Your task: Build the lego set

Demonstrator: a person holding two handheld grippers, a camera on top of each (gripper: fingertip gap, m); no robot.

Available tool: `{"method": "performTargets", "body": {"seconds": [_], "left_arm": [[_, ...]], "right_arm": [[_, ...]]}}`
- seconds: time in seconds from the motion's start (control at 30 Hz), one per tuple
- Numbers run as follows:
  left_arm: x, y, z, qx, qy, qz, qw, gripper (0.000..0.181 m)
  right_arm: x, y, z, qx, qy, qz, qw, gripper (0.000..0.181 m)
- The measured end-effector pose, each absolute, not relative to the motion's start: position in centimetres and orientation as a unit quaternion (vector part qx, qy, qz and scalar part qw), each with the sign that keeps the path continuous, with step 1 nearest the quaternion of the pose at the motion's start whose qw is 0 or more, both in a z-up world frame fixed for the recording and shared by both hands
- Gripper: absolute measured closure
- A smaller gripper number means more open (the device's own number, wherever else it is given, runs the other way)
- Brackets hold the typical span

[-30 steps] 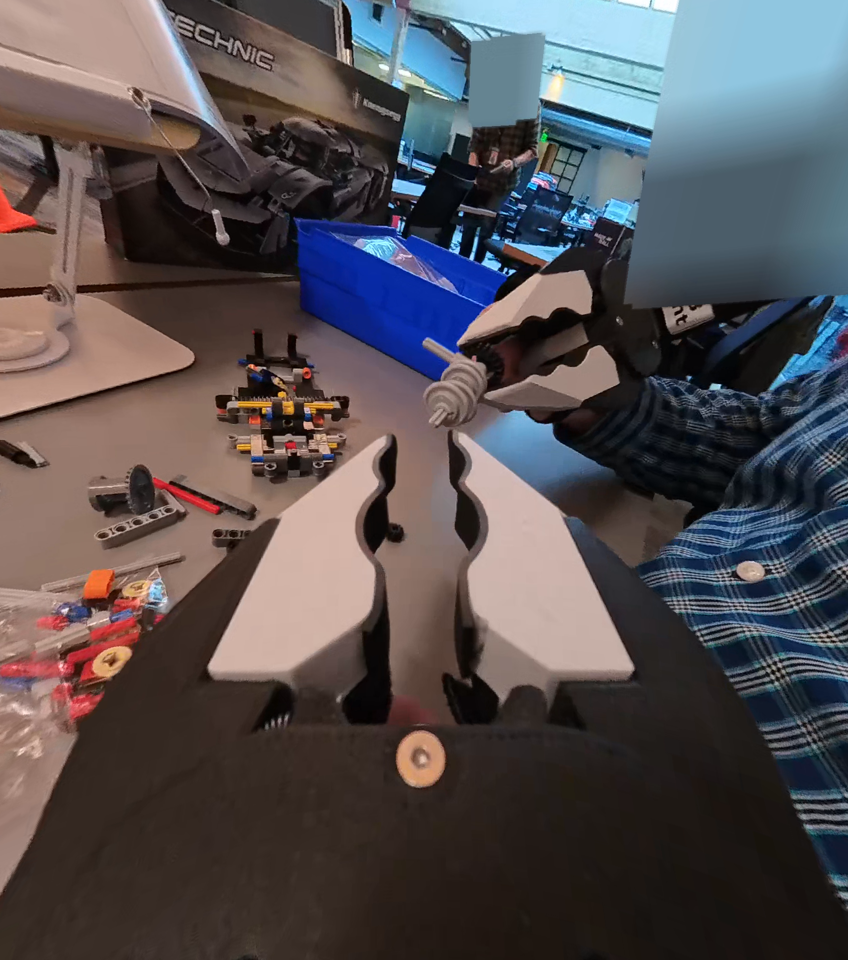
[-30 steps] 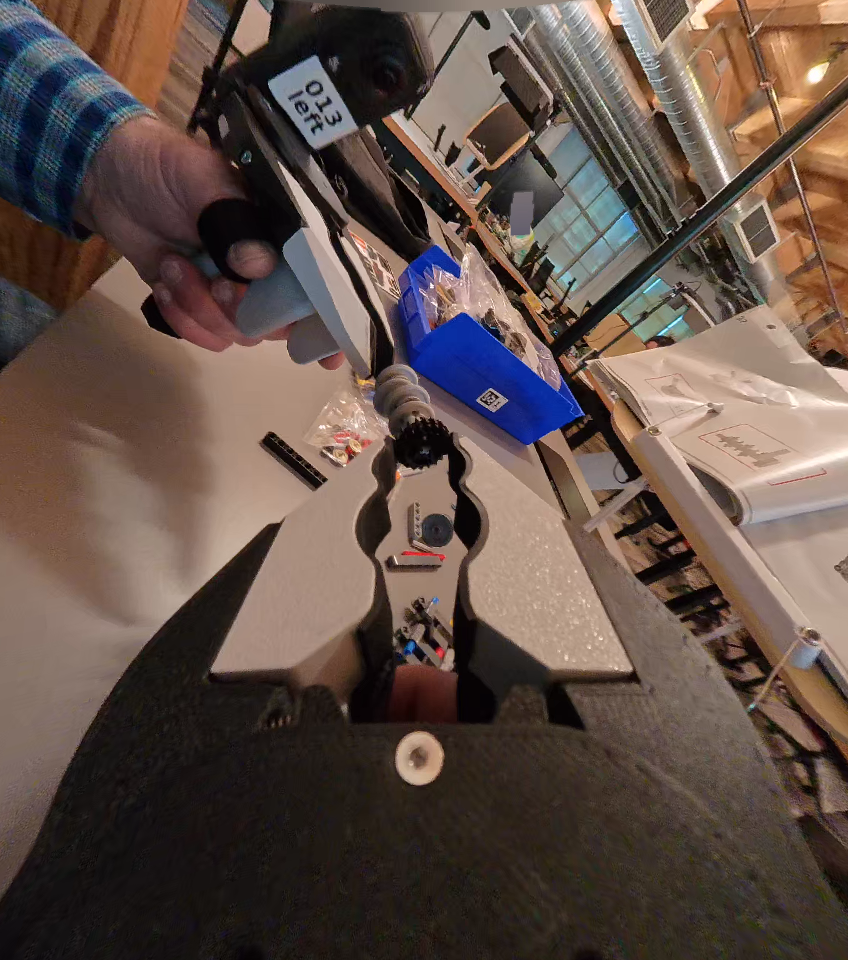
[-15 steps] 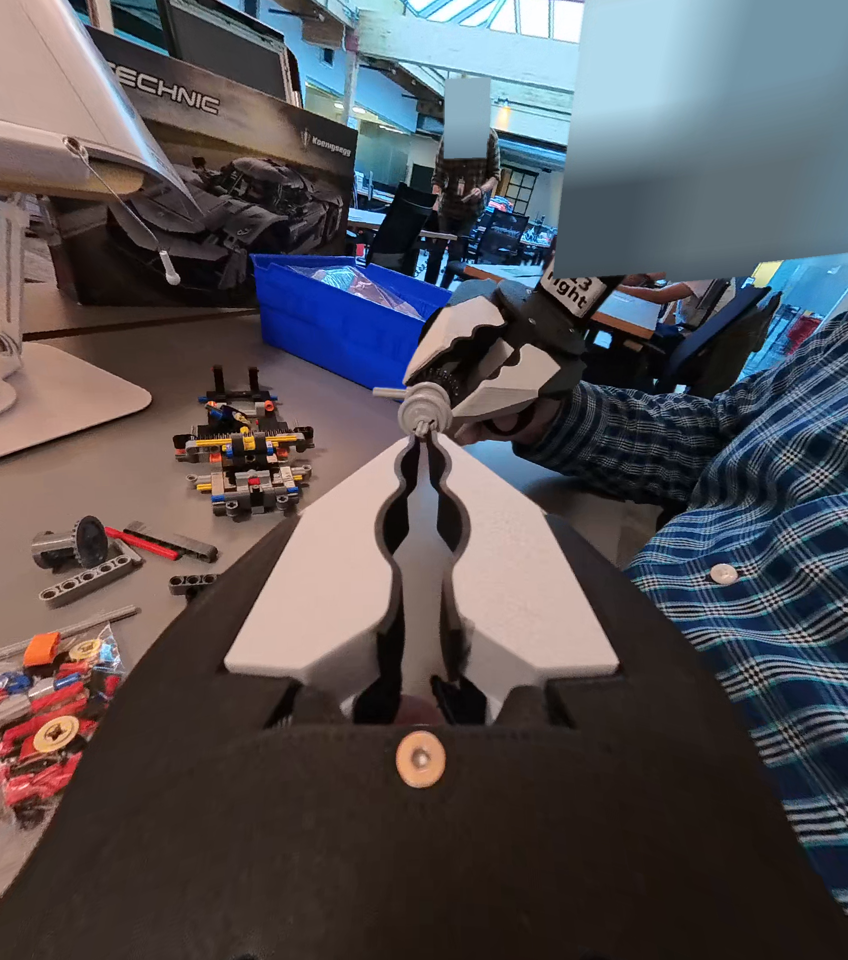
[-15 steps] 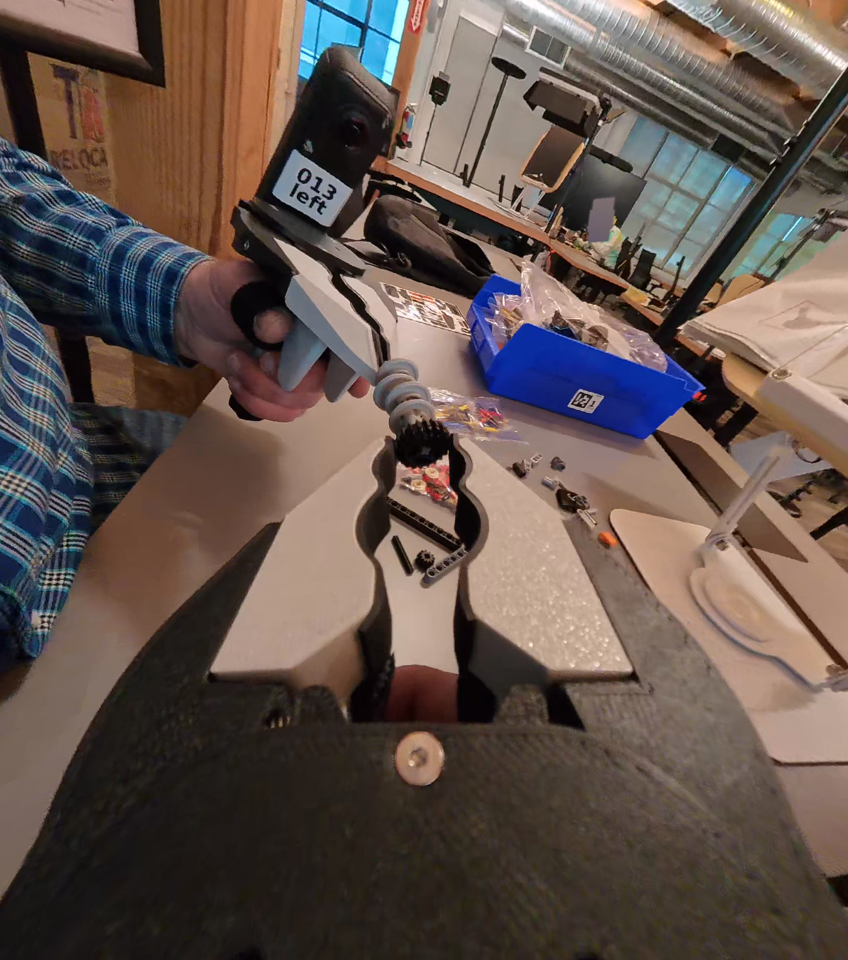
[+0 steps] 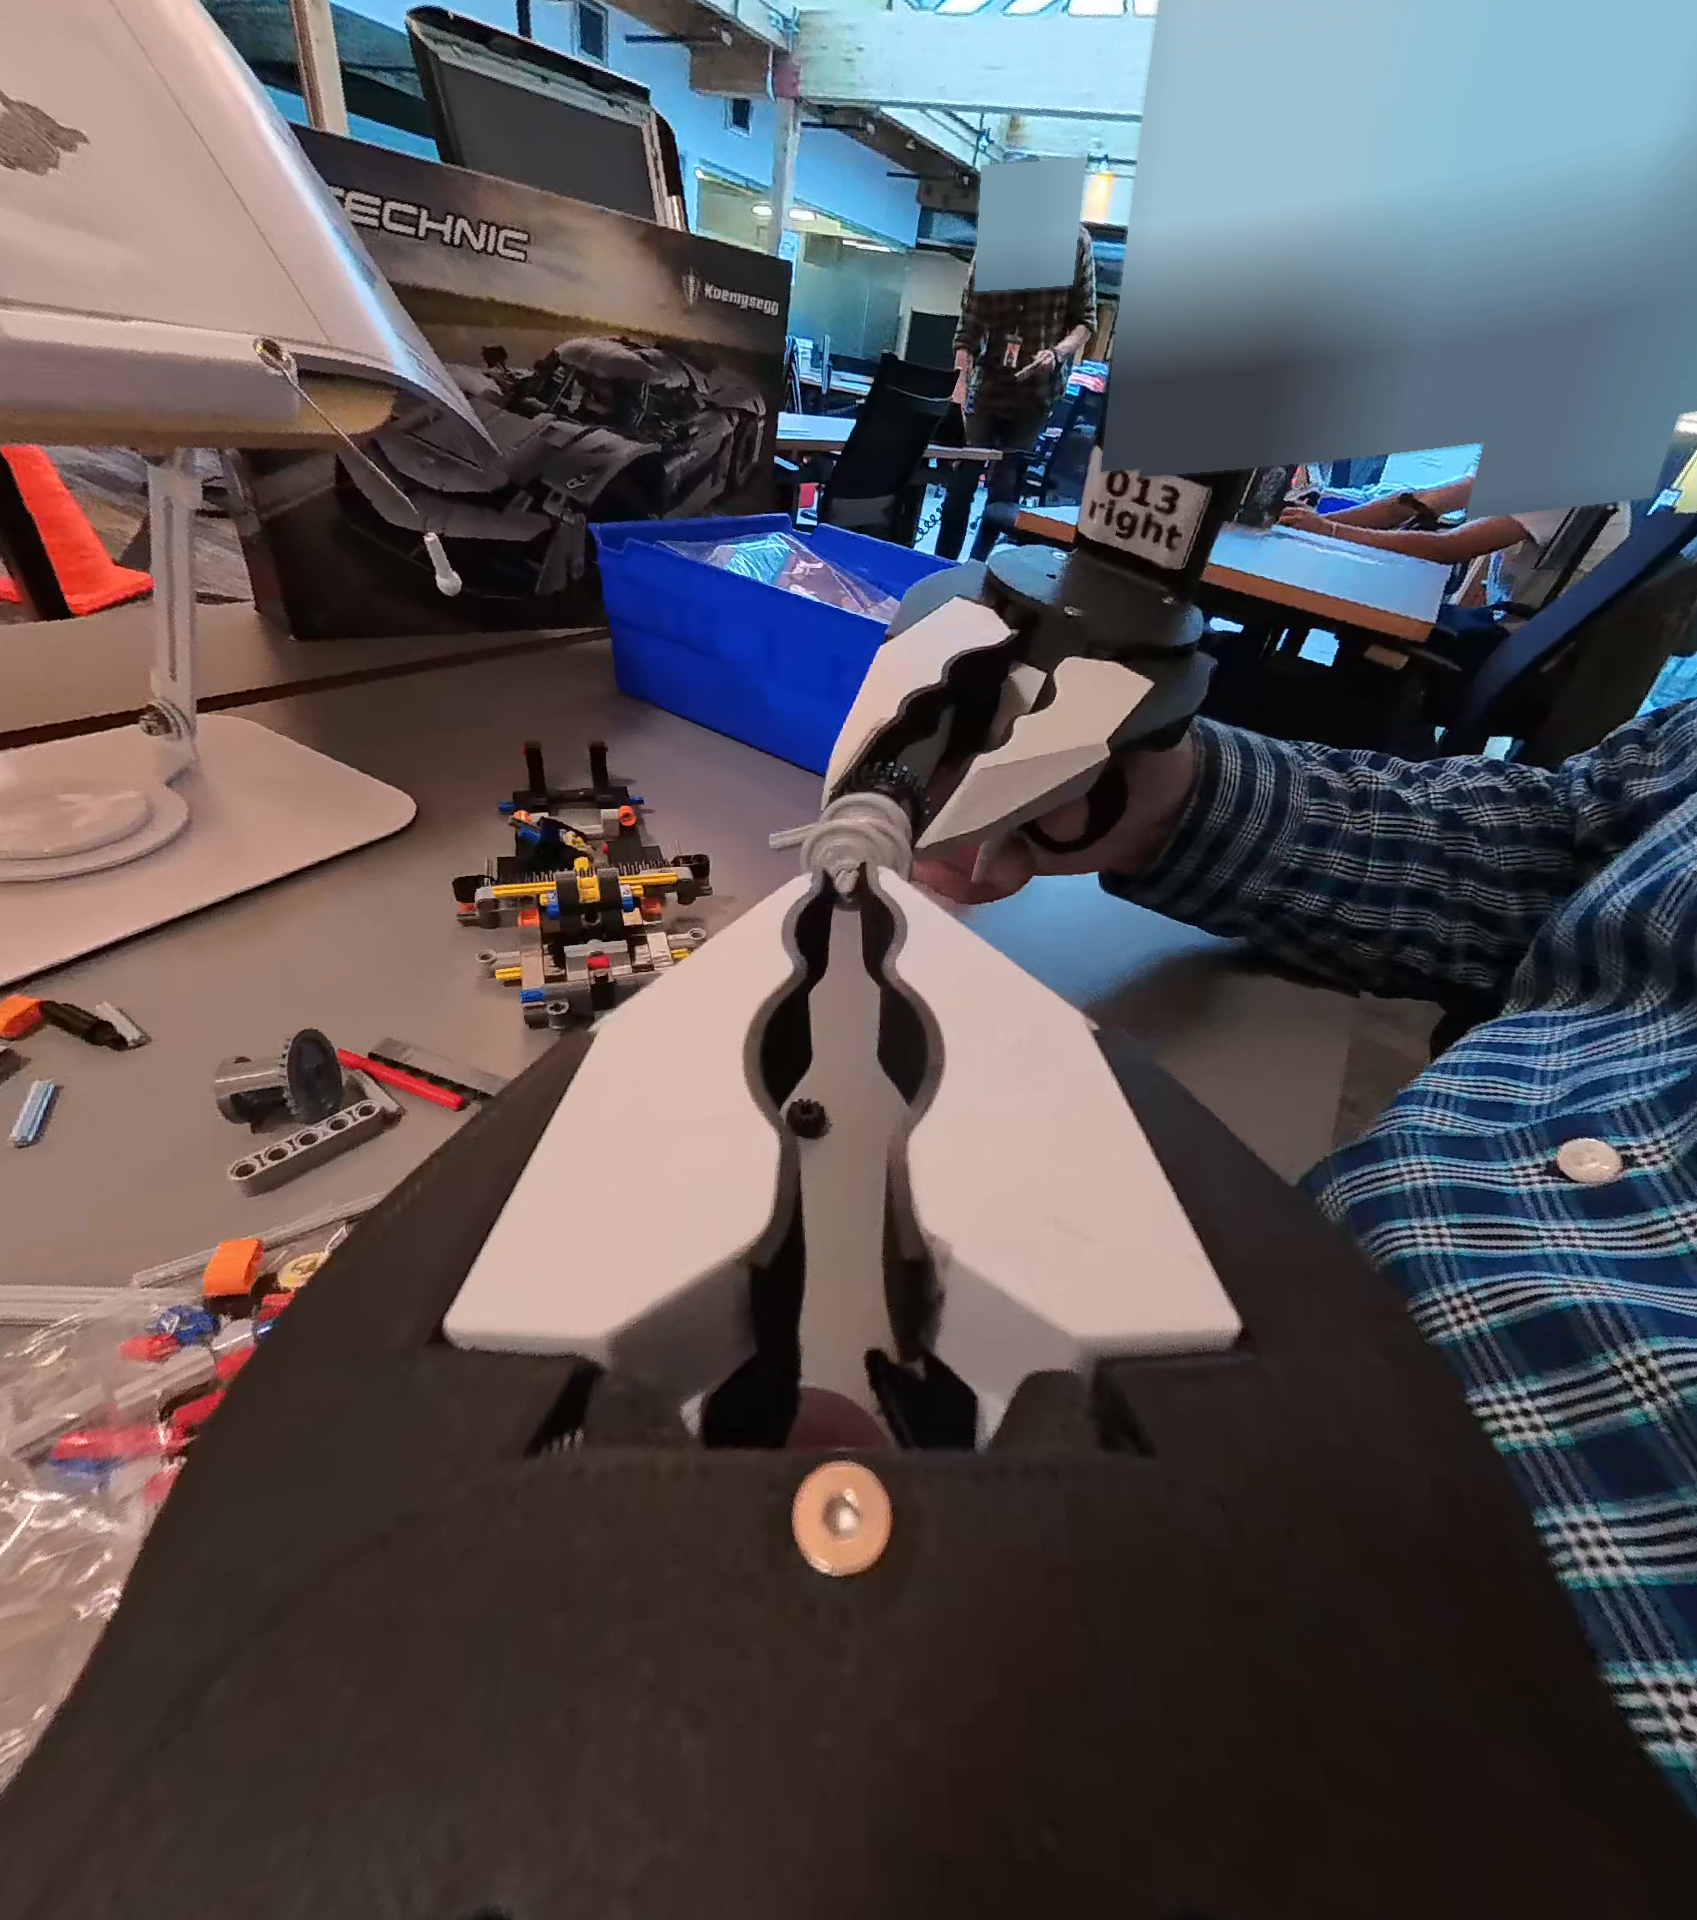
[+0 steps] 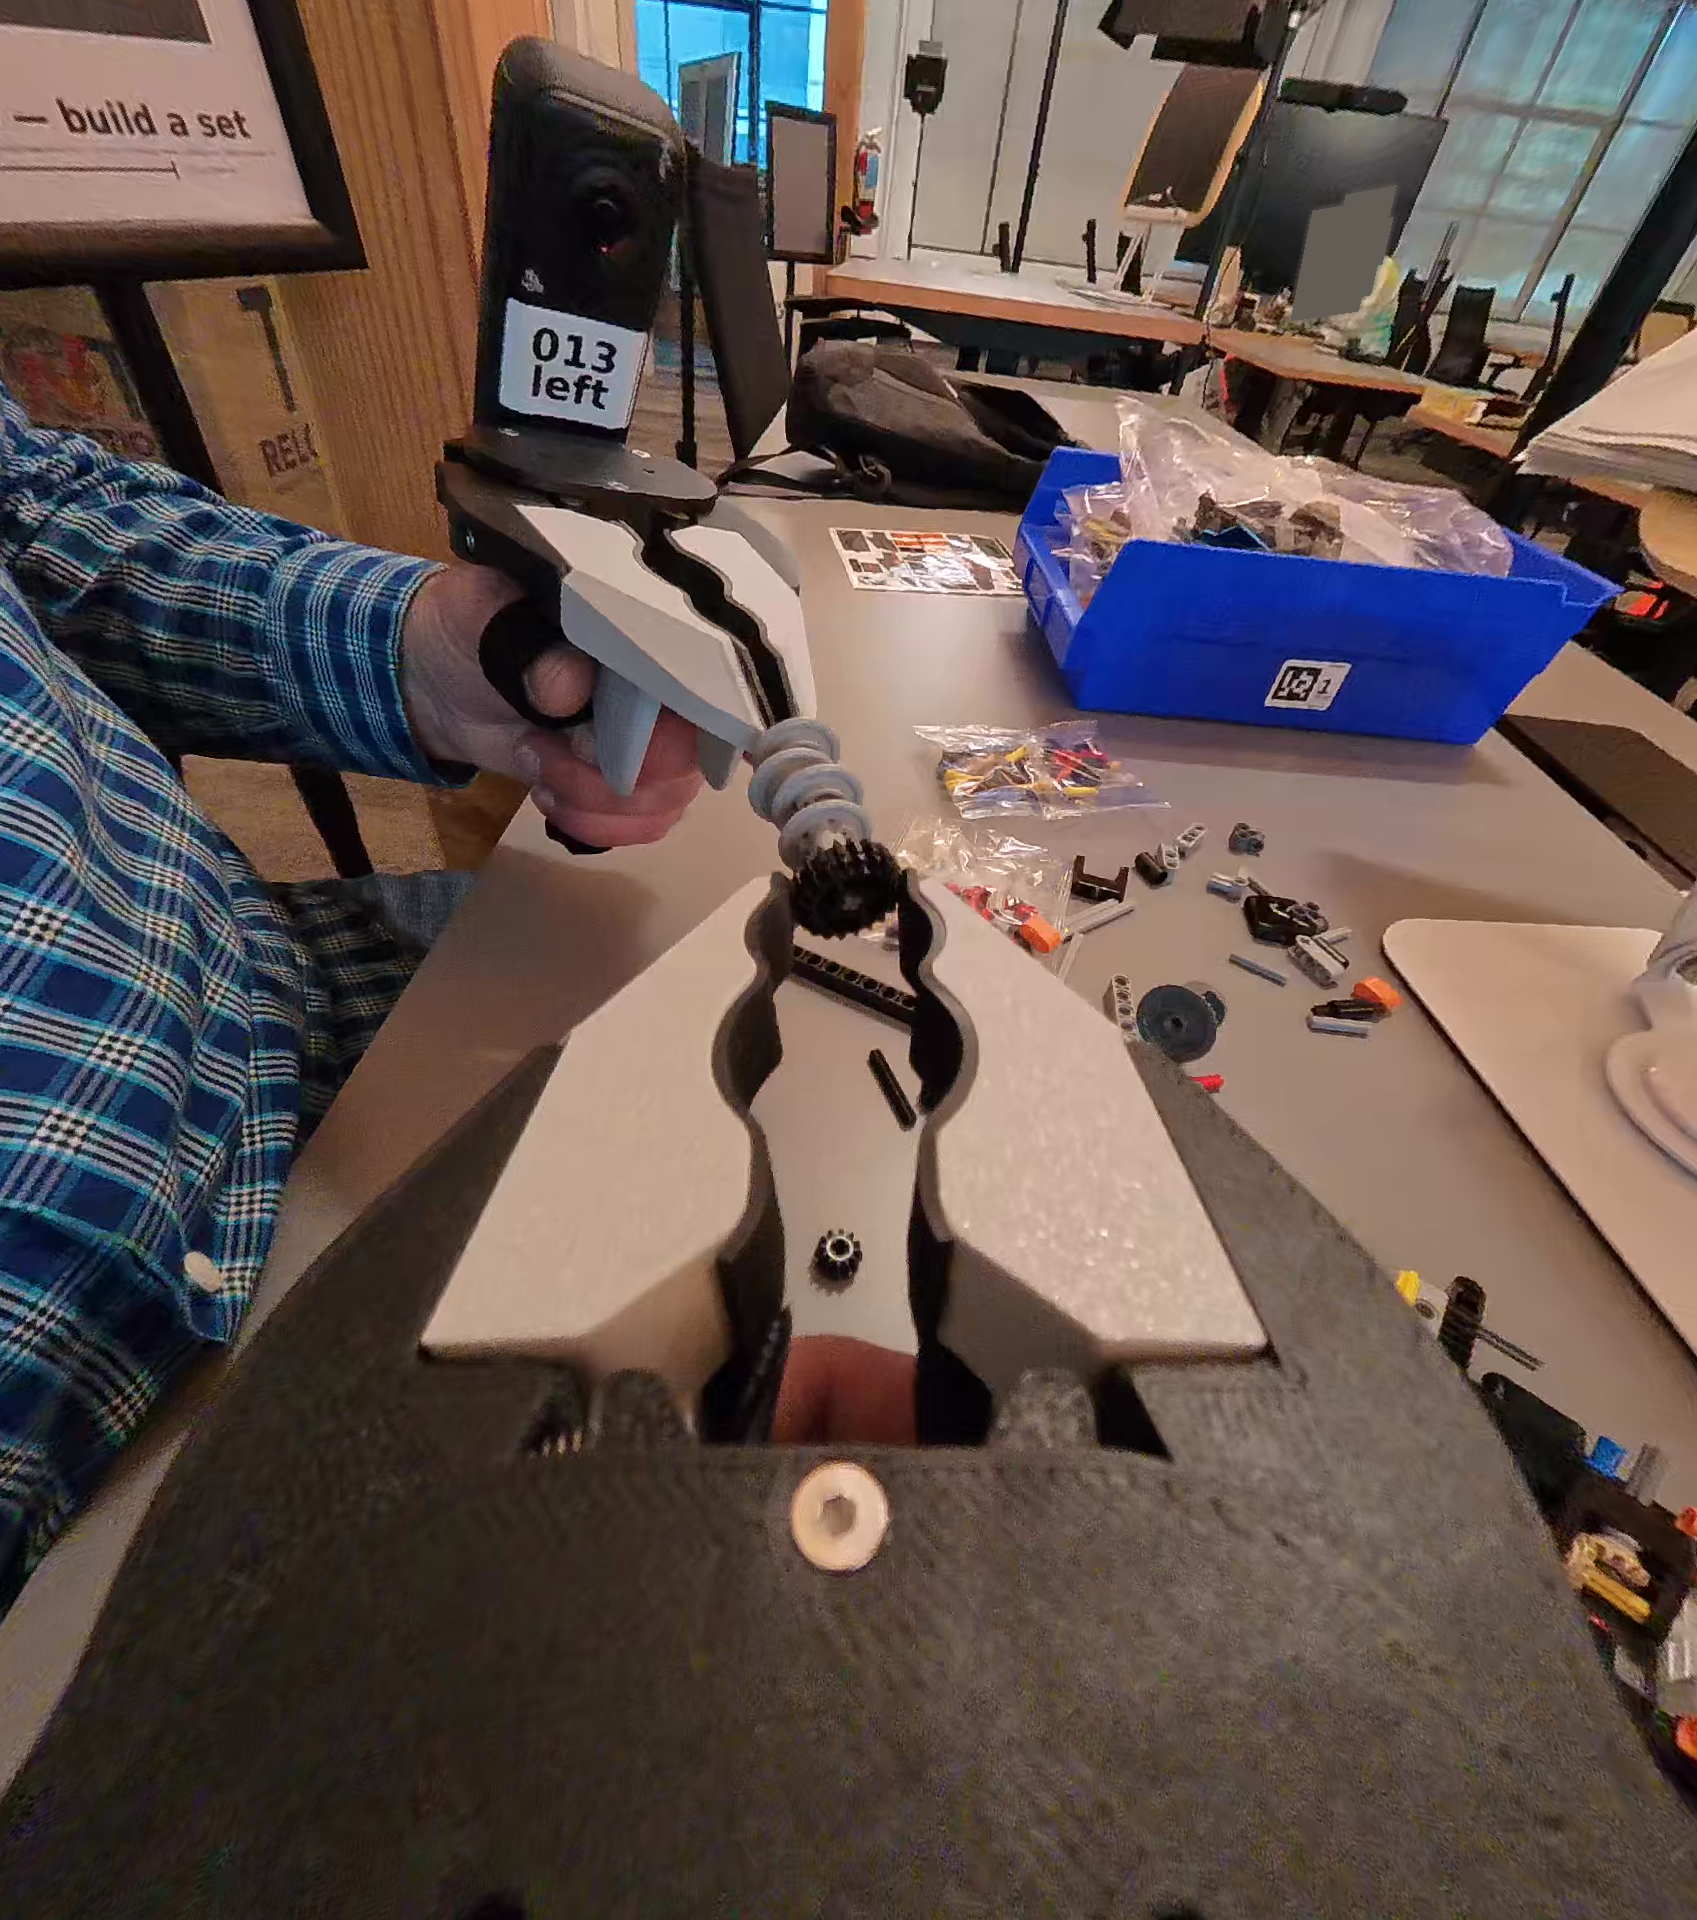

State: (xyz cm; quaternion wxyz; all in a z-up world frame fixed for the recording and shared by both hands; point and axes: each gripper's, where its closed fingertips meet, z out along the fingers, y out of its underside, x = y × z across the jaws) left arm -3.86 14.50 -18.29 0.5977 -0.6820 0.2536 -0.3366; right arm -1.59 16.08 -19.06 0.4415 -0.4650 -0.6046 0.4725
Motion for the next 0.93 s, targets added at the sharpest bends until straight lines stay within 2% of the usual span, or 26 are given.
{"method": "performTargets", "body": {"seconds": [0.4,0.7,0.87,0.93], "left_arm": [[-4.5,15.3,-18.4,-0.684,0.209,-0.376,0.589,0.18],[-5.5,16.5,-18.1,-0.677,0.127,-0.433,0.581,0.18],[-6.1,17.3,-17.9,-0.67,0.091,-0.449,0.584,0.18],[-6.2,17.5,-17.8,-0.668,0.079,-0.453,0.584,0.18]], "right_arm": [[-2.2,16.9,-19.1,-0.503,-0.586,0.498,0.394,0.164],[-2.6,18.3,-18.3,-0.517,-0.563,0.483,0.427,0.155],[-3.0,18.7,-19.4,-0.547,-0.566,0.429,0.442,0.144],[-3.3,19.0,-19.7,-0.561,-0.56,0.407,0.454,0.145]]}}
